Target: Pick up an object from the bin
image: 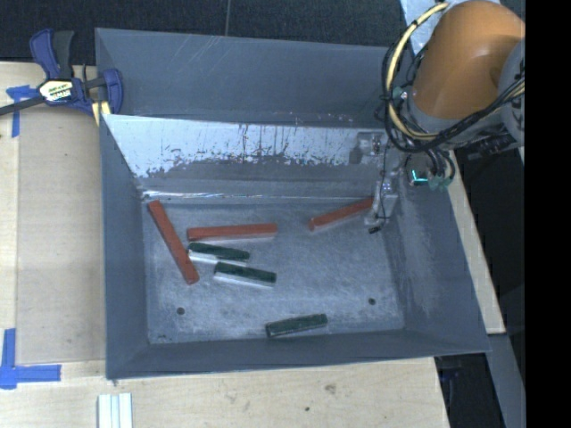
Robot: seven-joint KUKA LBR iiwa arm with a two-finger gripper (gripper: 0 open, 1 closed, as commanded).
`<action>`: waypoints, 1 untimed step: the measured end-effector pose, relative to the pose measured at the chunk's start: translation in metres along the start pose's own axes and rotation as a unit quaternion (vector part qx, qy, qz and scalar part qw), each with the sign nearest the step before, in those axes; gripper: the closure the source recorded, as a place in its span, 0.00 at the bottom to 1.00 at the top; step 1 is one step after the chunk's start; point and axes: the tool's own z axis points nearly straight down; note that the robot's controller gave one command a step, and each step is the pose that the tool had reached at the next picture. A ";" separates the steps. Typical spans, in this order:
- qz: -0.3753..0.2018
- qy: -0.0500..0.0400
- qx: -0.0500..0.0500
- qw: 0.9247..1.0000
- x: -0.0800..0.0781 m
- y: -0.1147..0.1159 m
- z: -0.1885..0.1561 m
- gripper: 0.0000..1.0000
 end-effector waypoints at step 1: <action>-0.093 0.000 0.000 0.996 0.006 0.008 0.146 0.00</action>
Offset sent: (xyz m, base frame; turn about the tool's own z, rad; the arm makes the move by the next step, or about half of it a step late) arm -0.0056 0.0073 -0.1422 -0.1861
